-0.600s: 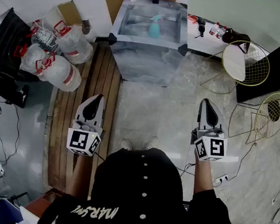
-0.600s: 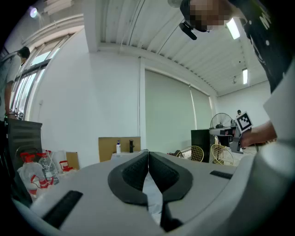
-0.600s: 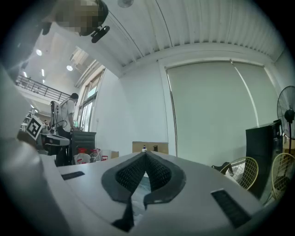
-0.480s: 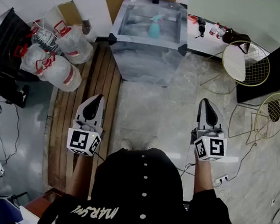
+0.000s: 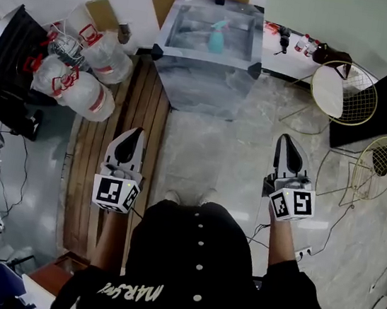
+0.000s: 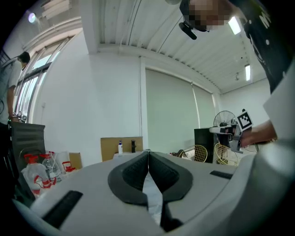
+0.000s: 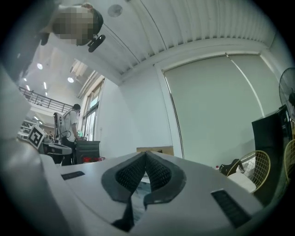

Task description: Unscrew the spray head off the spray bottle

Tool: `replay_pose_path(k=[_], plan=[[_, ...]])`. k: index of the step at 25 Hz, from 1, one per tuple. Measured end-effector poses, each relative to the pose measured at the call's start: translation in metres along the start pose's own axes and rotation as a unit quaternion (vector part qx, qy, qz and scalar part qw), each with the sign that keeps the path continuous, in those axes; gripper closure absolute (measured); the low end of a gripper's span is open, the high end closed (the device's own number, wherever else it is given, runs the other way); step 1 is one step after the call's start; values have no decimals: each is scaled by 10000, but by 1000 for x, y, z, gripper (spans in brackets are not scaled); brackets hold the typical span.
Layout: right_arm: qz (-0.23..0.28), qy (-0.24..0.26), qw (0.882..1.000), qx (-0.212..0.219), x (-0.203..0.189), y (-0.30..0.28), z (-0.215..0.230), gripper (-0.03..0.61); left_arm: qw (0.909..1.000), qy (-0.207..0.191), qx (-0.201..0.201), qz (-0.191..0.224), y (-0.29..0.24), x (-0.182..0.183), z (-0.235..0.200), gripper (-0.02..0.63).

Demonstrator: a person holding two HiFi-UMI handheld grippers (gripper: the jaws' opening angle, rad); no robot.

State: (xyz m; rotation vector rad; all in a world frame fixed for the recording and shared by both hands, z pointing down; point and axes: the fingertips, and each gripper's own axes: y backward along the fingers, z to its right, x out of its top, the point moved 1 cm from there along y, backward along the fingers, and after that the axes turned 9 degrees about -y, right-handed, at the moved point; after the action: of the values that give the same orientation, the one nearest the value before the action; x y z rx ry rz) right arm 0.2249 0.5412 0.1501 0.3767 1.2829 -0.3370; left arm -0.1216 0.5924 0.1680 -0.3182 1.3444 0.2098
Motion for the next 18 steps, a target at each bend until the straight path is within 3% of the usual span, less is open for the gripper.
replay_pose_path(k=[7,18], plan=[[-167,14,9996,222,-6,-13,22,566,9998,-46,218,-6,-11,8,13,588],[-290,137,9993,184,-13,-49,39,566,9998,22,194,-58,-51,-5,2,588]])
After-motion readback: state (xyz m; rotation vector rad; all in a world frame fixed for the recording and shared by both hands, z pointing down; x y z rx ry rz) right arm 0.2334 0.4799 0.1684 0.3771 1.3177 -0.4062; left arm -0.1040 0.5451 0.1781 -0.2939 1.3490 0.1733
